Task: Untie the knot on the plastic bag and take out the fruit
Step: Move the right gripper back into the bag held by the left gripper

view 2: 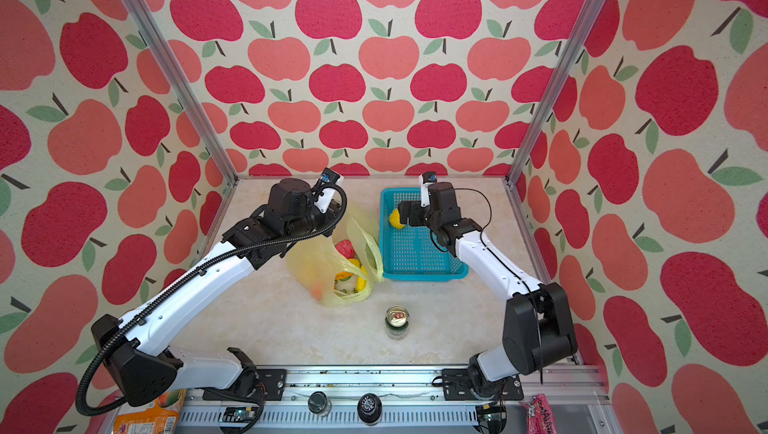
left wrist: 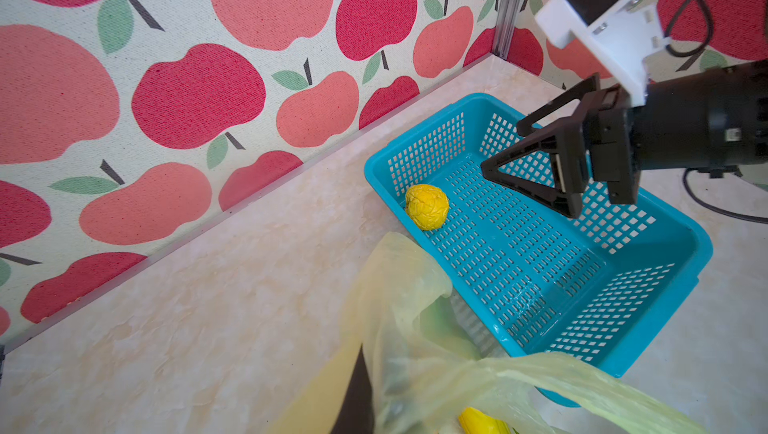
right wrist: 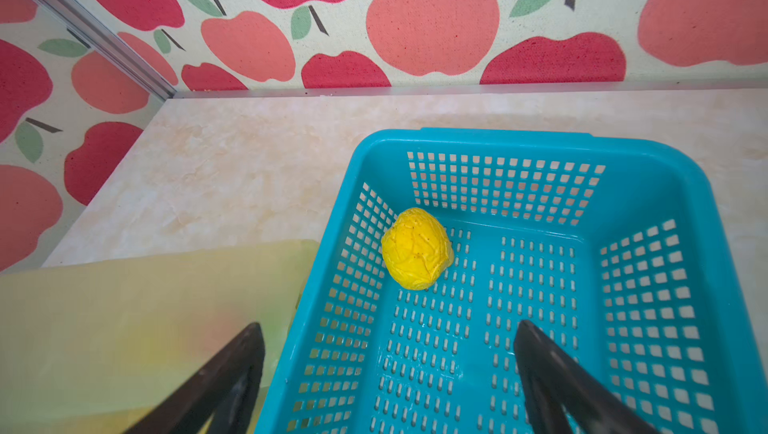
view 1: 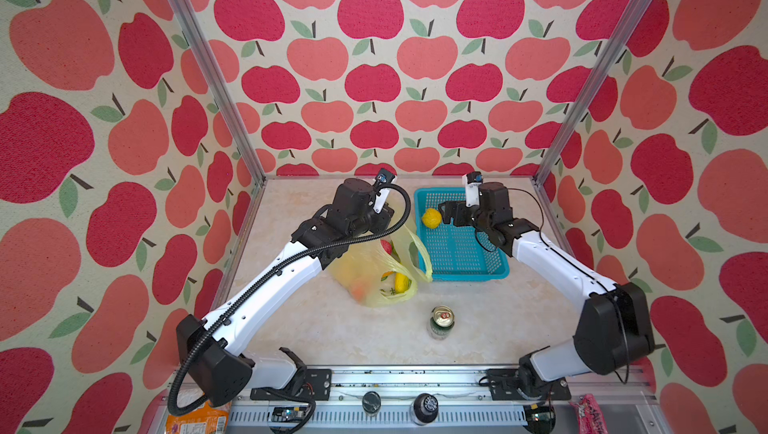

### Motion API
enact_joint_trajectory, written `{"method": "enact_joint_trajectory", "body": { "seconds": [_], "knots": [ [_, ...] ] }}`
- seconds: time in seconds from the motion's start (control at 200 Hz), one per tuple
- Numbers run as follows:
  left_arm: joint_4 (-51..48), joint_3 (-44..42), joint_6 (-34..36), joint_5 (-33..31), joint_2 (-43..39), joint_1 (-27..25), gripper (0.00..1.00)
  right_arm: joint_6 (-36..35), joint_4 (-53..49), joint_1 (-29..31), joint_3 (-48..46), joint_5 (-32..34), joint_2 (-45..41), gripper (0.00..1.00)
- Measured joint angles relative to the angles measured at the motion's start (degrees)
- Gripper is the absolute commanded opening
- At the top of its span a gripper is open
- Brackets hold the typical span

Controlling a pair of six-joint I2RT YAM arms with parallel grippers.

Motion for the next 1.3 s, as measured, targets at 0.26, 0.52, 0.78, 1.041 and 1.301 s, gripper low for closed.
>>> {"method": "enact_joint_trajectory", "body": {
  "seconds": [0.26, 0.52, 0.78, 1.041, 1.301],
  "knots": [
    [0.0, 0.0, -0.2, -0.2, 0.0, 0.0, 0.0, -1.0, 0.9, 3.9, -8.7, 4.5, -22.7, 0.86],
    [0.0, -0.5, -0.6, -0.6, 0.0, 0.2, 0.0, -5.9, 1.6, 18.0, -10.8, 7.3, -35.9, 0.65],
    [0.0, -1.4, -1.6, -0.6, 0.0, 0.9, 0.0, -13.0, 6.2, 37.1, -9.6, 9.9, -25.5, 0.55],
    [0.0, -1.6, -2.2, -0.4, 0.0, 1.1, 0.0, -14.6, 9.7, 40.3, -9.1, 11.4, -8.2, 0.44],
    [0.0, -1.6, -2.2, -0.4, 0.0, 1.1, 0.0, -11.5, 13.5, 34.2, -9.0, 11.5, -6.0, 0.42]
  ]
}}
